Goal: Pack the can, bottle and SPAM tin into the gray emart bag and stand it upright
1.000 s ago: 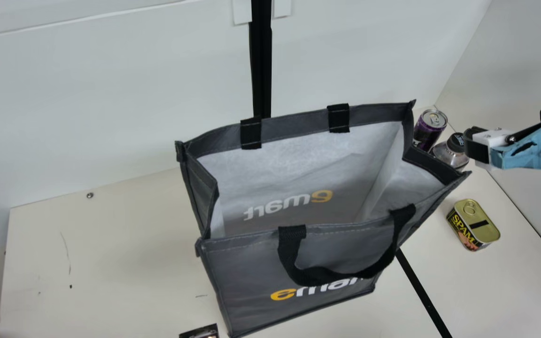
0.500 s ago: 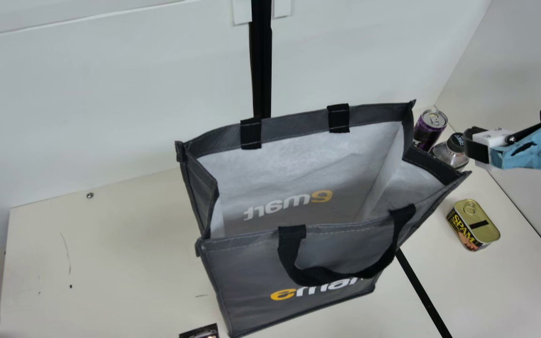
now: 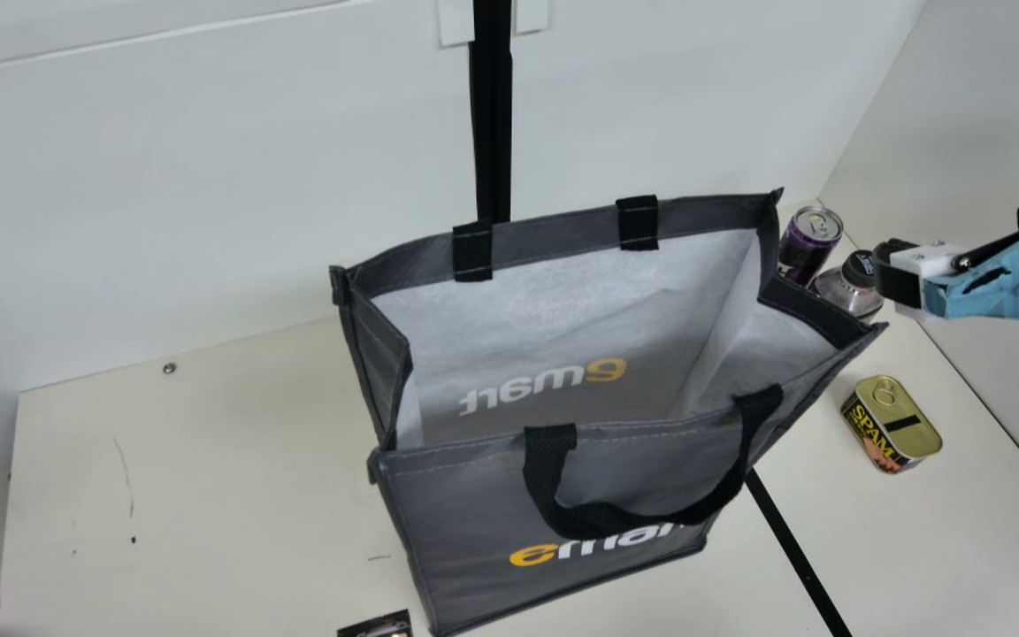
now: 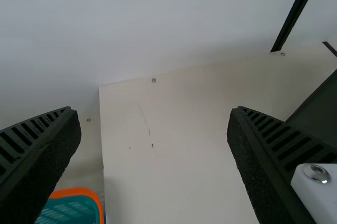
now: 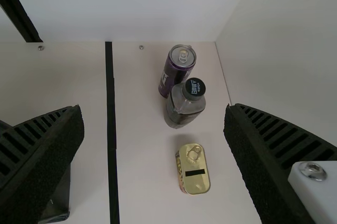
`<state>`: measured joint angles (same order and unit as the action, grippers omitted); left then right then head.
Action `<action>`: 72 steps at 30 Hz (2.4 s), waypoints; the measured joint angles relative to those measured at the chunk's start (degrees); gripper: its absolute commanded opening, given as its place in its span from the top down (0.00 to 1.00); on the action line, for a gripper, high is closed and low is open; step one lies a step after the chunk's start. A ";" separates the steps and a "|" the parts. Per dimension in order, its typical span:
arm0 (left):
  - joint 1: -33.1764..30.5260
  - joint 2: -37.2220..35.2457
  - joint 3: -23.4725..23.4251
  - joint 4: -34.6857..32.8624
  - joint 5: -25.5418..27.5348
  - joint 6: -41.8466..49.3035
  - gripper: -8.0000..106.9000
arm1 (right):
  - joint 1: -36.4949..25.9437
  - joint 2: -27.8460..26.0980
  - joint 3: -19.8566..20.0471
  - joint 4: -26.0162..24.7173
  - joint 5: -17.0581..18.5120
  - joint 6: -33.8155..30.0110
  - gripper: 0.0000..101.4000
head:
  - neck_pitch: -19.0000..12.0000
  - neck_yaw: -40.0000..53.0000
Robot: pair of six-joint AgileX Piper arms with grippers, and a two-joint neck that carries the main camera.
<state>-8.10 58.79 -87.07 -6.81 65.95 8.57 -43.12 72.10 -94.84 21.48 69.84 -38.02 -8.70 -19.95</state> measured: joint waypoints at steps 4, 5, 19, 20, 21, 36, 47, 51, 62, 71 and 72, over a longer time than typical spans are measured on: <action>-3.15 1.72 -2.64 2.17 -0.34 -1.75 0.15 | 0.00 0.00 0.00 0.00 0.00 0.00 0.06 | 0.00 0.00; -3.80 2.19 -3.35 2.62 -0.47 -2.15 0.15 | 0.00 0.00 0.00 0.00 0.00 0.00 0.06 | 0.00 0.09; -16.07 8.35 -12.82 11.02 -0.85 -7.46 0.15 | 0.00 0.00 0.00 0.00 0.00 0.00 0.06 | 0.00 0.00; -17.03 8.83 -13.42 11.74 -0.98 -7.77 0.15 | 0.00 0.00 0.00 0.00 0.00 0.00 0.06 | 0.00 0.00; -18.03 8.51 -13.86 12.21 -0.98 -7.95 0.15 | 0.00 0.00 0.00 0.00 0.00 0.00 0.06 | 0.00 0.00; -31.67 16.70 -23.70 20.81 -1.01 -11.85 0.15 | 0.00 0.00 0.00 0.00 0.00 0.00 0.06 | 0.00 0.09; -39.31 22.98 -31.87 22.77 -0.65 -11.47 0.15 | 0.00 0.00 0.00 0.00 0.00 0.00 0.06 | 0.00 0.00; -41.43 25.26 -34.81 22.64 -0.27 -10.69 0.15 | 0.00 0.00 0.00 0.00 0.00 0.00 0.06 | 0.00 0.00; -45.70 31.69 -42.62 21.03 0.69 -7.76 0.15 | 0.00 0.00 0.00 0.00 0.00 0.00 0.06 | 0.00 0.09; -47.60 37.13 -48.82 18.53 0.90 -3.77 0.15 | 0.00 0.00 0.00 0.00 0.00 0.00 0.06 | 0.00 0.00; -47.64 37.77 -49.54 18.07 0.98 -3.34 0.15 | 0.00 0.00 0.00 0.00 0.00 0.00 0.06 | 0.00 0.09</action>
<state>-55.74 96.57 -136.60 11.26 66.93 5.23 -43.12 72.10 -94.84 21.48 69.84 -38.02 -8.70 -19.86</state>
